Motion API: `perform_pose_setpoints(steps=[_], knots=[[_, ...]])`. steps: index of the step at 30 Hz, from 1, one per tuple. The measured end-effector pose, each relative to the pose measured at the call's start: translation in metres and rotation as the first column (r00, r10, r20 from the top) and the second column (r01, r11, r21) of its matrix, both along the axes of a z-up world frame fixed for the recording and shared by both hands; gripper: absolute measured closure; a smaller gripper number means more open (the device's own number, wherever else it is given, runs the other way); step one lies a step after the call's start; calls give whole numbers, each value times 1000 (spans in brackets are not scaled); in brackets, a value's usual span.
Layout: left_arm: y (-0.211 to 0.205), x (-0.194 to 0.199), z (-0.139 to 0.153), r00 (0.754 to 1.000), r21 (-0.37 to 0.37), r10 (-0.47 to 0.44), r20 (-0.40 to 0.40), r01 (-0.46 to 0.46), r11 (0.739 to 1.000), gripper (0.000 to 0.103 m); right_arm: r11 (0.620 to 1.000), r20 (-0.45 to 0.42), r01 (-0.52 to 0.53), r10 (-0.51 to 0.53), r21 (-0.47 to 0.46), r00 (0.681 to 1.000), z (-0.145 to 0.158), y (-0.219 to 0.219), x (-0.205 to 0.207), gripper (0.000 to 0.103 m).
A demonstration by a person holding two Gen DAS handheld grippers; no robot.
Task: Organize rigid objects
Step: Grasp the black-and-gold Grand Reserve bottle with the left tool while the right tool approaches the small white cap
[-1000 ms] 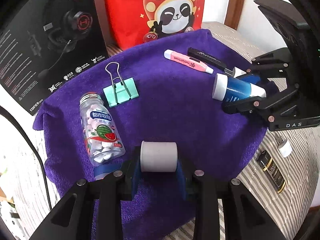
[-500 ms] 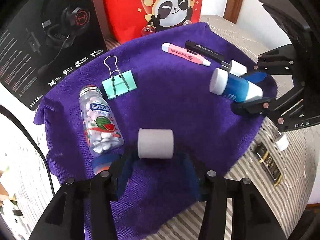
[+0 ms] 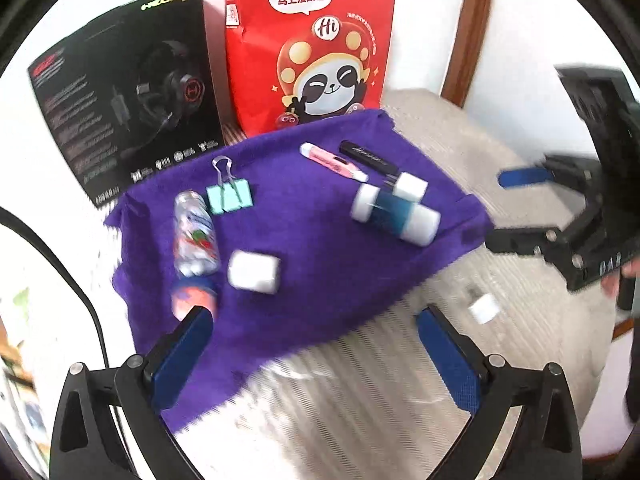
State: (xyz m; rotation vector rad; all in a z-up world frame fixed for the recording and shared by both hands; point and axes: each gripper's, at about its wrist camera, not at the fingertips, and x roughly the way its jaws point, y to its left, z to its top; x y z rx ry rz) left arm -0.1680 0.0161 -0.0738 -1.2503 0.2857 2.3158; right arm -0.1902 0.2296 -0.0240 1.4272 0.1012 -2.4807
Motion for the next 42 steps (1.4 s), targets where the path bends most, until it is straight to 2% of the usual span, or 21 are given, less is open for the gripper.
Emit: perform_pose_setpoints(steps=[2, 5, 8, 17, 20, 23, 28, 31, 32, 33, 35, 37, 38, 42], knots=[[10, 14, -5, 1000, 26, 26, 5, -26, 999, 0, 999, 0, 52, -52, -11, 999, 0, 9, 16, 3], [24, 26, -17, 997, 28, 70, 19, -70, 997, 0, 992, 6, 122, -122, -38, 992, -6, 21, 41, 0], [37, 41, -32, 995, 60, 91, 41, -94, 994, 0, 985, 10, 168, -168, -45, 986, -14, 29, 66, 0], [64, 63, -65, 983, -15, 178, 39, -177, 984, 0, 968, 24, 244, -243, -61, 970, -34, 49, 126, 0], [72, 68, -75, 980, -37, 198, 31, -197, 980, 4, 964, 27, 257, -256, -61, 966, -35, 53, 139, 0], [77, 71, -78, 965, -48, 263, -22, -263, 963, 4, 960, 22, 272, -271, -67, 962, -35, 58, 148, 0], [83, 69, -79, 936, -37, 348, -51, -350, 936, 8, 956, 33, 275, -273, -102, 961, -36, 64, 152, 0], [86, 70, -77, 934, -33, 353, -52, -355, 934, 18, 957, 34, 270, -267, -111, 963, -37, 63, 151, 0], [87, 71, -76, 935, -32, 350, -52, -352, 936, 26, 958, 35, 264, -262, -112, 965, -38, 62, 151, 0], [87, 70, -74, 936, -31, 349, -56, -350, 936, 42, 959, 34, 261, -259, -113, 965, -38, 61, 151, 0], [86, 70, -71, 936, -16, 347, -62, -348, 937, 65, 959, 33, 257, -255, -117, 967, -39, 60, 150, 0], [87, 69, -71, 942, -15, 330, -61, -331, 943, 70, 959, 36, 257, -254, -120, 967, -40, 58, 148, 0], [86, 70, -71, 944, -3, 325, -58, -326, 945, 78, 959, 36, 254, -252, -122, 967, -41, 56, 147, 0], [78, 69, -71, 950, 31, 309, -40, -308, 951, 81, 960, 25, 249, -248, -129, 968, -42, 49, 142, 0]])
